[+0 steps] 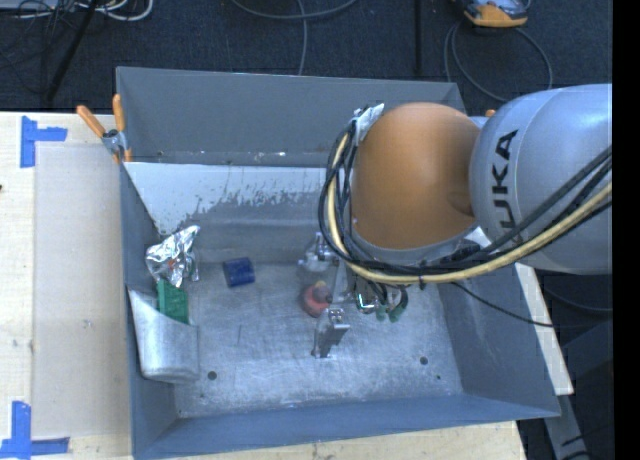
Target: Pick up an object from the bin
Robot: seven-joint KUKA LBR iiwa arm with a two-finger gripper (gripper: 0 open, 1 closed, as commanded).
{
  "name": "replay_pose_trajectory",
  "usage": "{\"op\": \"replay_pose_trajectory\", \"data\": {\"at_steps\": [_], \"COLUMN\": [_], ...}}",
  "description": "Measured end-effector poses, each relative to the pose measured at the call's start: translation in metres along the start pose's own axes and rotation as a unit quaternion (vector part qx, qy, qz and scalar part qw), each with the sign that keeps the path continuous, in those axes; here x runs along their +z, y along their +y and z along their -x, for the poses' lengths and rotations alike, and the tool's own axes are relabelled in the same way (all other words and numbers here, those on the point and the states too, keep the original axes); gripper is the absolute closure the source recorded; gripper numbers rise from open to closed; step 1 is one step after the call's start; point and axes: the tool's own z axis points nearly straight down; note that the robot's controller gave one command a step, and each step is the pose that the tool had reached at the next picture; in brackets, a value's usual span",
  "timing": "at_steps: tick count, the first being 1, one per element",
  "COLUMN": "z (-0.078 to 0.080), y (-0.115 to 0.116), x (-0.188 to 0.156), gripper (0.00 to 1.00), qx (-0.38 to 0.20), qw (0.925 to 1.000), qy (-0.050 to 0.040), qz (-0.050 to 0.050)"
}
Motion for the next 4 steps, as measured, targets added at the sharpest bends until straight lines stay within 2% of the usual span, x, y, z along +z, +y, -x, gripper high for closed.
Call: {"op": "replay_pose_trajectory", "data": {"at_steps": [1, 2, 3, 4], "z": [0.039, 0.083, 0.085, 0.077], "y": [-0.052, -0.066, -0.066, -0.066], "x": [0.095, 0.154, 0.149, -0.017], "gripper": [0.0, 0.0, 1.0, 1.0], "qx": [-0.073, -0.119, -0.117, -0.12], "qw": [0.9973, 0.9929, 0.9931, 0.9927], "qy": [-0.0004, -0.0051, -0.0086, -0.009], "qz": [-0.001, 0.001, 0.001, 0.0]}}
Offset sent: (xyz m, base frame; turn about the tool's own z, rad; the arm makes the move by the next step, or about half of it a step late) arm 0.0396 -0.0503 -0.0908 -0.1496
